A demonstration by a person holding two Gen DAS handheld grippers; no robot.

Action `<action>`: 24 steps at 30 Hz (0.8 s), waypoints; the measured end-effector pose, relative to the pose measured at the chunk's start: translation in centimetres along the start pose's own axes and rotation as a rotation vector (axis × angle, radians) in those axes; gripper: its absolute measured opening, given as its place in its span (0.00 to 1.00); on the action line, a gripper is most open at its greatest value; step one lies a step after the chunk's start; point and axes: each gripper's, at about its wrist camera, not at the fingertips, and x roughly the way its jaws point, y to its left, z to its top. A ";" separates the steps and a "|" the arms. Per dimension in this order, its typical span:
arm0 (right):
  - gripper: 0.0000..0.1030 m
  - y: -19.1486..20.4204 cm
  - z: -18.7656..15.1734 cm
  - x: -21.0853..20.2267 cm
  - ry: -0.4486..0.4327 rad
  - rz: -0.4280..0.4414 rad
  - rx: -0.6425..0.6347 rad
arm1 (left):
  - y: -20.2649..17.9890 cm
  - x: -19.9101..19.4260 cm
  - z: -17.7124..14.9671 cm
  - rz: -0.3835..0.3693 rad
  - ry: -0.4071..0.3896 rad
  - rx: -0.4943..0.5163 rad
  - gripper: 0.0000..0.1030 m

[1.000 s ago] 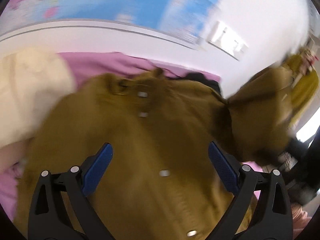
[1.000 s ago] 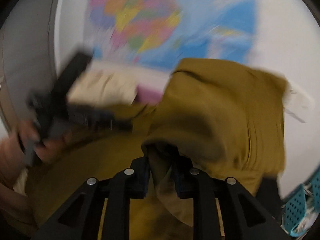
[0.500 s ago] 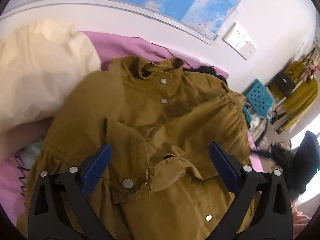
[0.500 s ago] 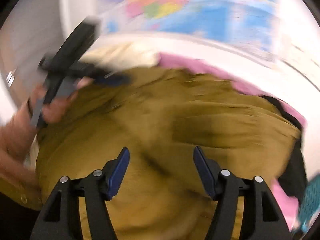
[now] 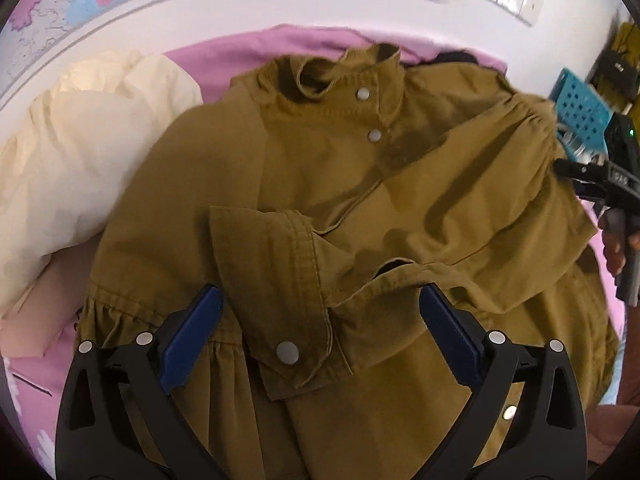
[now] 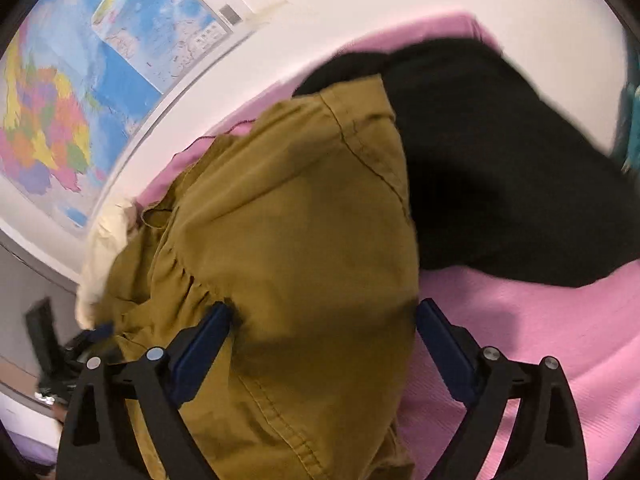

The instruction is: Fold large clothes

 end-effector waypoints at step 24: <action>0.06 -3.7 2.1 -12.9 -0.325 -0.115 -0.069 | -5.8 1.9 3.7 -0.214 -0.011 -0.006 0.77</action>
